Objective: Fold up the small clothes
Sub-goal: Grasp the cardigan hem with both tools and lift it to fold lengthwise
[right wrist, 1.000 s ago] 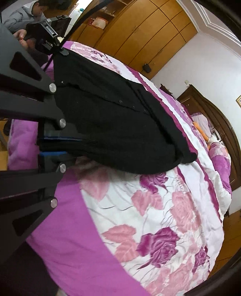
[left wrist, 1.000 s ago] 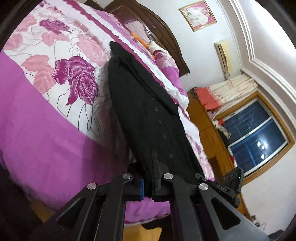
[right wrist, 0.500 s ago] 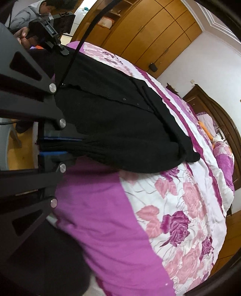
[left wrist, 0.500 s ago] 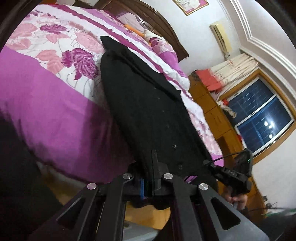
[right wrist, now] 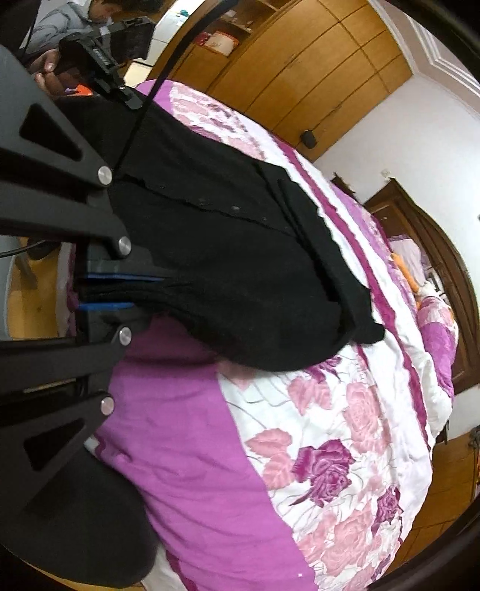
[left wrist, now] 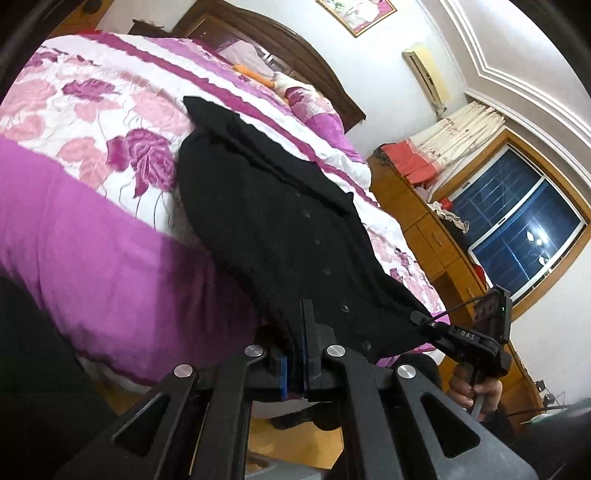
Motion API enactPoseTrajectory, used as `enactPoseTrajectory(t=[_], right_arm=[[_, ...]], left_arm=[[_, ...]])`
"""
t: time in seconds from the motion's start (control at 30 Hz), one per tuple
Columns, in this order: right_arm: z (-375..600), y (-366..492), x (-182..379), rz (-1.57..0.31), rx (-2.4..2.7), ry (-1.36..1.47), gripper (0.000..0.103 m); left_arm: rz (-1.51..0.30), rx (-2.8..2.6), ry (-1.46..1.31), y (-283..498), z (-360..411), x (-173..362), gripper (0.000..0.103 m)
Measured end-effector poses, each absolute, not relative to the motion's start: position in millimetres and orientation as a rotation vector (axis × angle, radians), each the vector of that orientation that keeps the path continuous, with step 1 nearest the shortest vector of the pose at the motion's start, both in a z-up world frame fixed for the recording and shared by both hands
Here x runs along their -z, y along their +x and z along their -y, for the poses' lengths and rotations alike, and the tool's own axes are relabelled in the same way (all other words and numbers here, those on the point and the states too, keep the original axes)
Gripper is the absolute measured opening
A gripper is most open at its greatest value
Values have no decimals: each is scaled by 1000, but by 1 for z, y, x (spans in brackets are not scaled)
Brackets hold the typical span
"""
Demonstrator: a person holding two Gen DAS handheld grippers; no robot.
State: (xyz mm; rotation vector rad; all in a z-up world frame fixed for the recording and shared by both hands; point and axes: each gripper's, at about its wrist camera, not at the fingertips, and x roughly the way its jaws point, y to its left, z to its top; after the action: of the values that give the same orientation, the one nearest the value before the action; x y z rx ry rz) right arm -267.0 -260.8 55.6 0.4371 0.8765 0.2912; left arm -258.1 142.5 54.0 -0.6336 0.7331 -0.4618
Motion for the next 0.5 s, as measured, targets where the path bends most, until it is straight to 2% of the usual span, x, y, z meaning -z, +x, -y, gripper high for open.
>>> enactPoseTrajectory(t=[0.5], right_arm=[[265, -242, -86, -768, -332, 464, 8]], left_arm=[[-686, 428, -655, -233, -151, -69, 0]])
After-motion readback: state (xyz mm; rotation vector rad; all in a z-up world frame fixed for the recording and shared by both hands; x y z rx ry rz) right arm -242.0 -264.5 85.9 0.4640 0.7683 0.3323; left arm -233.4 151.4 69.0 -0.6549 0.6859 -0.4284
